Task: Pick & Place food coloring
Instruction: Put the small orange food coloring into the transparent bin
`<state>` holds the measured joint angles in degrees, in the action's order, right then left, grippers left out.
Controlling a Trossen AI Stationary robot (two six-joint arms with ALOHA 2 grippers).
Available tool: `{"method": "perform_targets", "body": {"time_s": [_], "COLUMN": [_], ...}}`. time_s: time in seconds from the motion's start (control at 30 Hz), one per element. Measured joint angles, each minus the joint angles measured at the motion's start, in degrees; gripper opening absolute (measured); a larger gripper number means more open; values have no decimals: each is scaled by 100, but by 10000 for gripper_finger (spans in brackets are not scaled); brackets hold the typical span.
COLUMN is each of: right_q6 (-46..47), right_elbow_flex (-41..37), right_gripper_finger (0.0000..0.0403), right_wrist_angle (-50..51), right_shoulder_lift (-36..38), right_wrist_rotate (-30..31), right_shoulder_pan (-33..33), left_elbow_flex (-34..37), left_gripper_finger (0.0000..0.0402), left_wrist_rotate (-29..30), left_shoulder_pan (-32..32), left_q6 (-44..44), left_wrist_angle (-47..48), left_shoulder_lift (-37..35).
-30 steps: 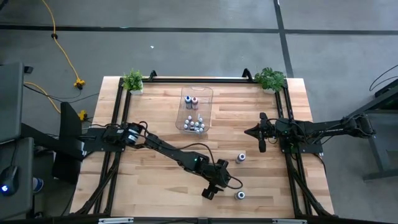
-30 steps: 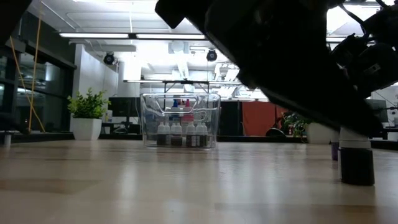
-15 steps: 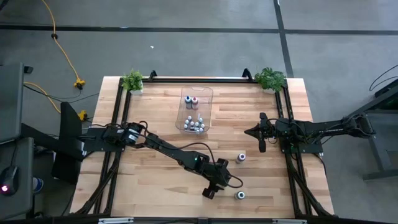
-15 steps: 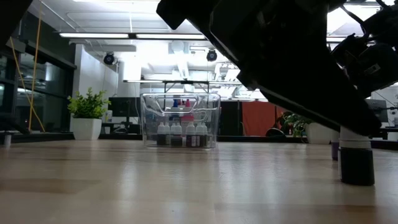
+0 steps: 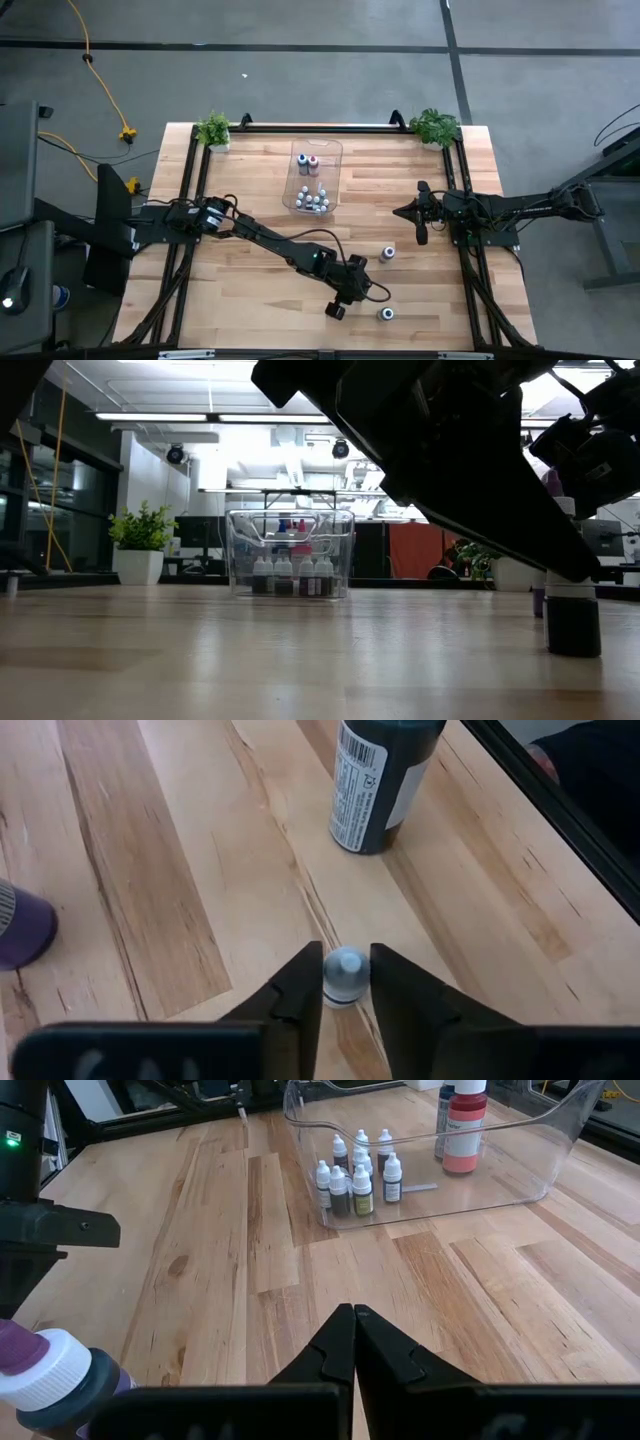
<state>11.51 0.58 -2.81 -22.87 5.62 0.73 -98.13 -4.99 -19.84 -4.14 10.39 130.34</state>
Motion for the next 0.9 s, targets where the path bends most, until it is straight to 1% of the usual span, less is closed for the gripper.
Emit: {"method": "perform_targets", "body": {"time_s": [0.27,0.53,0.67,0.77,0.9], "right_q6": [0,0,0,0,0], "right_elbow_flex": [0,0,2,0,0], "right_gripper_finger": [0,0,0,0,0], "right_wrist_angle": [0,0,0,1,0], "right_shoulder_lift": [0,0,0,2,2], "right_wrist_rotate": [0,1,0,-1,-1], "right_shoulder_pan": [-1,-2,-1,-2,-2], "left_elbow_flex": [-2,-9,-16,-131,-672], "left_gripper_finger": [38,35,35,34,33], "left_wrist_rotate": [2,63,249,428,1162], "left_shoulder_pan": [0,0,0,0,-6], "left_q6": [-55,-146,-112,26,371], "left_wrist_angle": [-13,-7,11,241,1128], "left_shoulder_lift": [0,2,-5,-52,-57]}}
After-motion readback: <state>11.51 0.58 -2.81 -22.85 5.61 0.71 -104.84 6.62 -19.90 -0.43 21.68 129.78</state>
